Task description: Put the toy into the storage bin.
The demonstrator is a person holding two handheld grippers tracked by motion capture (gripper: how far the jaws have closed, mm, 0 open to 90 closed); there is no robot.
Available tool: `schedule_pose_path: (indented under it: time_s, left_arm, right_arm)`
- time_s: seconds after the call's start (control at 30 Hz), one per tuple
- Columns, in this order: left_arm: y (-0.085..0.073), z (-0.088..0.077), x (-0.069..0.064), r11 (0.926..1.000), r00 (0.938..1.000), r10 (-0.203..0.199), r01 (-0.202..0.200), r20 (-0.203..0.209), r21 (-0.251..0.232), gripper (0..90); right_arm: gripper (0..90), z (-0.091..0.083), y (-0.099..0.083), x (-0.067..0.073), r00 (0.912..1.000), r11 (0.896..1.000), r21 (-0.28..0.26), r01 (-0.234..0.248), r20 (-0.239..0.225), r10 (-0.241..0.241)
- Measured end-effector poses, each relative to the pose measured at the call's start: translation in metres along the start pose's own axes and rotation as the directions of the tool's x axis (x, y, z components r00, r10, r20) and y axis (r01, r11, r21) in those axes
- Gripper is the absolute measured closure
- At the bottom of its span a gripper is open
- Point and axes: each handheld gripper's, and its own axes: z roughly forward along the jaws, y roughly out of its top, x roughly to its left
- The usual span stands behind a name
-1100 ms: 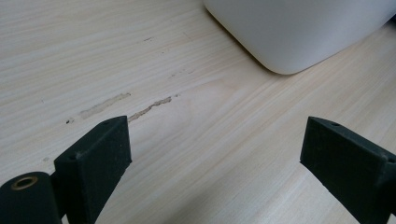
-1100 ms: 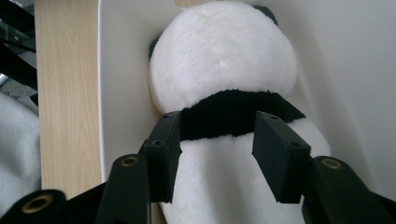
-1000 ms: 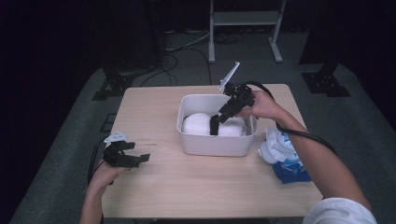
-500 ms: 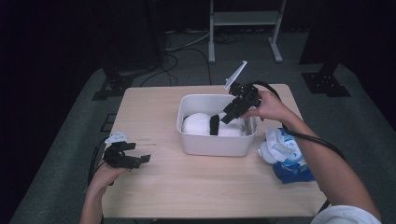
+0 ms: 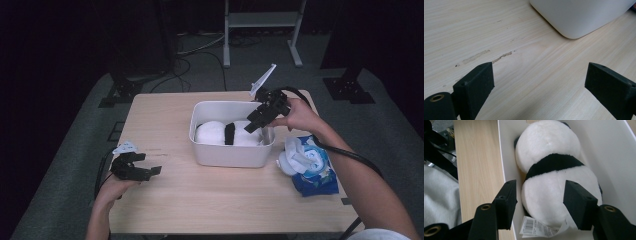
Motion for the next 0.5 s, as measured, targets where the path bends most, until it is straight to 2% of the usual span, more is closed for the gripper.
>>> schedule_pose_path:
  time_s: [0.5]
  left_arm:
    - [0.001, 0.001, -0.002, 1.0000, 1.0000, 0.001, -0.001, 0.003, -0.003, 7.4]
  right_arm:
    - [42.2, -0.024, -0.024, 0.006, 0.9987, 0.999, -0.034, -0.041, 0.028, 0.042]
